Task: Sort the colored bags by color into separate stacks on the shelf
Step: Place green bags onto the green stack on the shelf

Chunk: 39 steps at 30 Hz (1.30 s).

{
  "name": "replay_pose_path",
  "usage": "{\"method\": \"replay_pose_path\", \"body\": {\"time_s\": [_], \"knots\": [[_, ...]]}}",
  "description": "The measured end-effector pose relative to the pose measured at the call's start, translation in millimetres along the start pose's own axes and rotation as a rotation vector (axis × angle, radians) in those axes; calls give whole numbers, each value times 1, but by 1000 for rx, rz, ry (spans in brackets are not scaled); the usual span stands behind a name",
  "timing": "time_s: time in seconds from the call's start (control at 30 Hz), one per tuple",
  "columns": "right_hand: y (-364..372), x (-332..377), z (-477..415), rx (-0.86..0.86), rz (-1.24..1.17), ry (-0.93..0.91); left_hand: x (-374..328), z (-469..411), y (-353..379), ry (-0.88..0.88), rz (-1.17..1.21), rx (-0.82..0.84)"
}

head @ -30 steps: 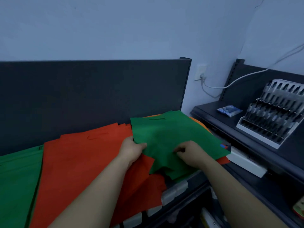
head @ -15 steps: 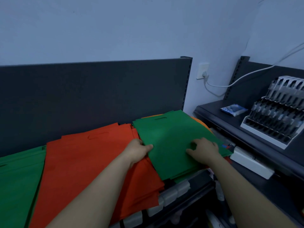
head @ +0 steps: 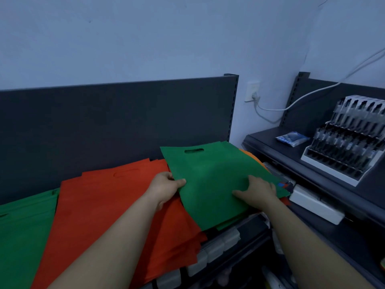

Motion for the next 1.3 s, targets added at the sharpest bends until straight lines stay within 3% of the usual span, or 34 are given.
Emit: {"method": "replay_pose_path", "body": {"time_s": [0.13, 0.33, 0.5, 0.7, 0.97, 1.1, 1.3], "knots": [[2, 16, 3, 21, -128, -95, 5, 5, -3, 2, 102, -4], [4, 11, -1, 58, -387, -134, 4, 4, -18, 19, 41, -124], [-2, -4, -9, -26, -2, 58, 11, 1, -19, 12, 34, -89], [-9, 0, -14, 3, 38, 12, 21, 1, -16, 19, 17, 23], [5, 8, -5, 37, -324, -108, 23, 3, -17, 29, -9, 10], [8, 12, -7, 70, -353, -120, 22, 6, -17, 47, 16, -14], [-20, 21, -3, -93, -565, -190, 13, 12, -18, 90, 181, 46]]}}
Point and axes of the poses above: each hand's wrist, its own z-axis away from the middle knuckle, its own y-axis out of the palm, x = y × z, the point moved 2 cm from there along -z, towards the middle knuckle, and after that the axes turned 12 degrees about -z, right-handed, at the moved point
